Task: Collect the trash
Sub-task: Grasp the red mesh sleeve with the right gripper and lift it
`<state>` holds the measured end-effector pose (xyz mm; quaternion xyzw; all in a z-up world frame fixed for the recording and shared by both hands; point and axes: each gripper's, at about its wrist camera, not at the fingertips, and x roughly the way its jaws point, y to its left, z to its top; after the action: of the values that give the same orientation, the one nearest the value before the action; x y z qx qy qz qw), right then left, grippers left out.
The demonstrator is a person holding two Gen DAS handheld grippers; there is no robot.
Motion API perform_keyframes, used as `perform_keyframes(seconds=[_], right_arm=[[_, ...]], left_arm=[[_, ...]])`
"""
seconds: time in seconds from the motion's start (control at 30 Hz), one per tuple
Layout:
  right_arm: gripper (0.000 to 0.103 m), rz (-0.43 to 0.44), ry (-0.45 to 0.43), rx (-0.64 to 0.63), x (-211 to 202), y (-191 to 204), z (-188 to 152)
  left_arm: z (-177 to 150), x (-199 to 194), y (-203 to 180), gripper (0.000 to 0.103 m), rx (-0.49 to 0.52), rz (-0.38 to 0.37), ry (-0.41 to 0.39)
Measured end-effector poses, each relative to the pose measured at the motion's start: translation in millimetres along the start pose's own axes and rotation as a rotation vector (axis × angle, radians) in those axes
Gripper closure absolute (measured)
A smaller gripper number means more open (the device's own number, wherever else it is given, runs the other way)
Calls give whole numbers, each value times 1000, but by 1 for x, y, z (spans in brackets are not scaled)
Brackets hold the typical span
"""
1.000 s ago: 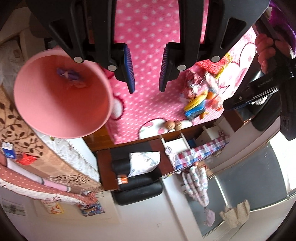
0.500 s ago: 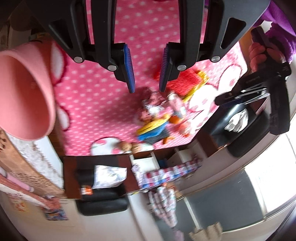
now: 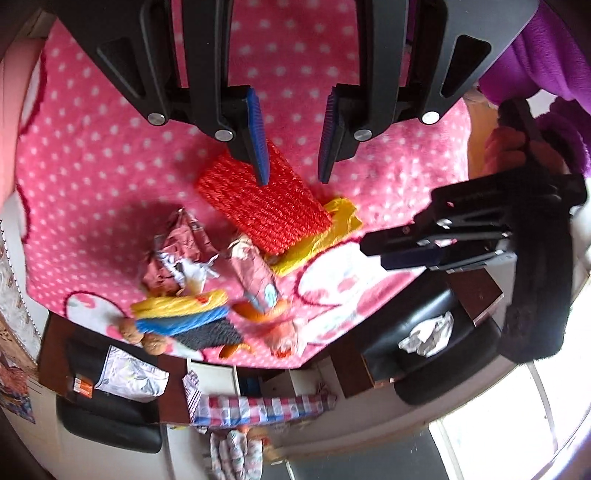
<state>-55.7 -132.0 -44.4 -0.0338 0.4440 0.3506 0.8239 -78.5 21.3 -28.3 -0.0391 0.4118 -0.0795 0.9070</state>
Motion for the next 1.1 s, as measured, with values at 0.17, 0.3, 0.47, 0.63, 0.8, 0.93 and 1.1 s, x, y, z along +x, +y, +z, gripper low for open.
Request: perform_keyframes(seconds=[0.17,0.3,0.47,0.63,0.8,0.93,1.1], right_arm=[[75,-61,43,-60,18,7,1],[77,-111,37,-65,24,7,1],[93,-103,-1,-35,13,-3,3],[94,-60,-41,23,-5,-14,4],[94,-26,-87,74,-21,-21,6],[94,-24,-128,93,-36,-24,6],[94,-27,-168,120,-50,-32,5]], left_arm=[[0,2,6,62,-9,-8,0],[-1,4,7,62,-7,-19,5],[-1,10,4,62,7,-32,19],[-1,19,-2,62,20,-40,40],[-1,28,-8,62,38,-36,63],[-1,38,-10,69,31,-28,95],[-4,41,-9,86,19,-39,111]])
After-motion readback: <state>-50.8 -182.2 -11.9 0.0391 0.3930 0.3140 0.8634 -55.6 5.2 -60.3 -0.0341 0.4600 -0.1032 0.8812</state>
